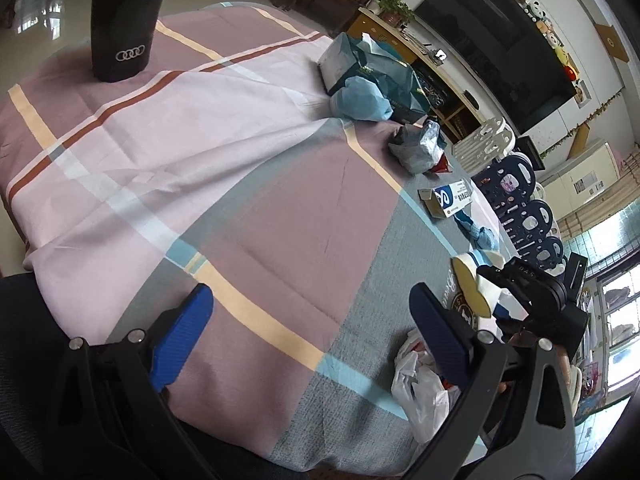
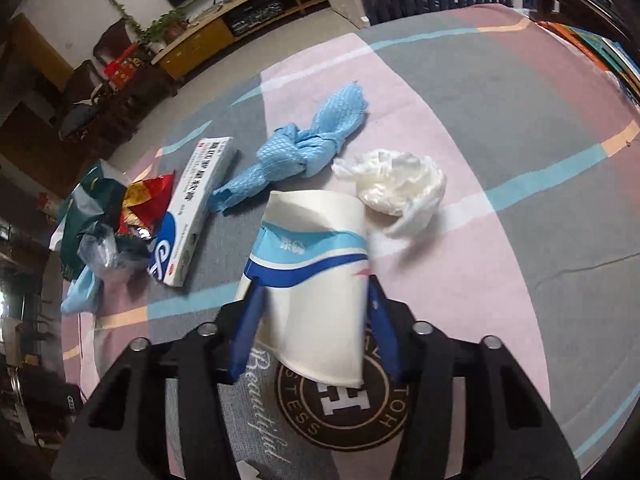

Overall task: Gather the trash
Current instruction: 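Grasp the white paper cup with blue stripes with the right tool, then grasp the white plastic bag with red inside with the left tool while the right tool holds the cup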

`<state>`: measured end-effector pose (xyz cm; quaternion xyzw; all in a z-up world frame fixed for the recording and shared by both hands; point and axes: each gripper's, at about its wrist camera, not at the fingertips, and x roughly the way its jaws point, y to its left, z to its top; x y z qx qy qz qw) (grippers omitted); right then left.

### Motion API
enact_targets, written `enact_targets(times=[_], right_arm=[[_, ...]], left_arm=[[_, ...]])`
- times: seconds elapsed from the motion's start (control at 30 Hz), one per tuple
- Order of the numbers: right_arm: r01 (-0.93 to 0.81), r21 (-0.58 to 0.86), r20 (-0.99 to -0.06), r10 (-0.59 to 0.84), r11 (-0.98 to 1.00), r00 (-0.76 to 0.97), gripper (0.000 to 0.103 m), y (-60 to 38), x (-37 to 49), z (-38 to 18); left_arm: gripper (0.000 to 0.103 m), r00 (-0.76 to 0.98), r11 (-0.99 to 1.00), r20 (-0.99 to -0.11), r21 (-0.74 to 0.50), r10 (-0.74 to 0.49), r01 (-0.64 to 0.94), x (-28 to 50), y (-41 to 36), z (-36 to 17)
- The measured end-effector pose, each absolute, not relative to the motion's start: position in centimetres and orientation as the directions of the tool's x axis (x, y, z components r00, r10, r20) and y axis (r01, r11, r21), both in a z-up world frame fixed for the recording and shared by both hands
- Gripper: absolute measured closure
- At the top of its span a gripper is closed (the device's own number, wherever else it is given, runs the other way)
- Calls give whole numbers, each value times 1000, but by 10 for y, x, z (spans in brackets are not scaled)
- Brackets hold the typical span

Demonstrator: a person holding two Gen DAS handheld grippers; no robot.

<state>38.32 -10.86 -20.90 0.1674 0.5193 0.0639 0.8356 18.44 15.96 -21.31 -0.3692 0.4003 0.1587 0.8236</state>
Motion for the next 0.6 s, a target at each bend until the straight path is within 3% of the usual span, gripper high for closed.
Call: enact_targets(times=[0.03, 0.23, 0.4, 0.6], right_arm=[[38, 361, -841, 307, 932, 445, 68, -107, 378, -206], [-90, 355, -816, 355, 931, 456, 71, -123, 324, -177], [-83, 365, -770, 351, 927, 533, 71, -174, 282, -148], [-41, 381, -757, 338, 923, 559, 71, -206, 235, -149]], left_arm=[[5, 630, 686, -775, -486, -52, -541, 186, 157, -213], [5, 656, 784, -751, -451, -76, -426, 193, 133, -202], [4, 677, 914, -728, -338, -103, -225, 214, 81, -192], [4, 562, 960, -809, -266, -173, -88, 254, 25, -213]])
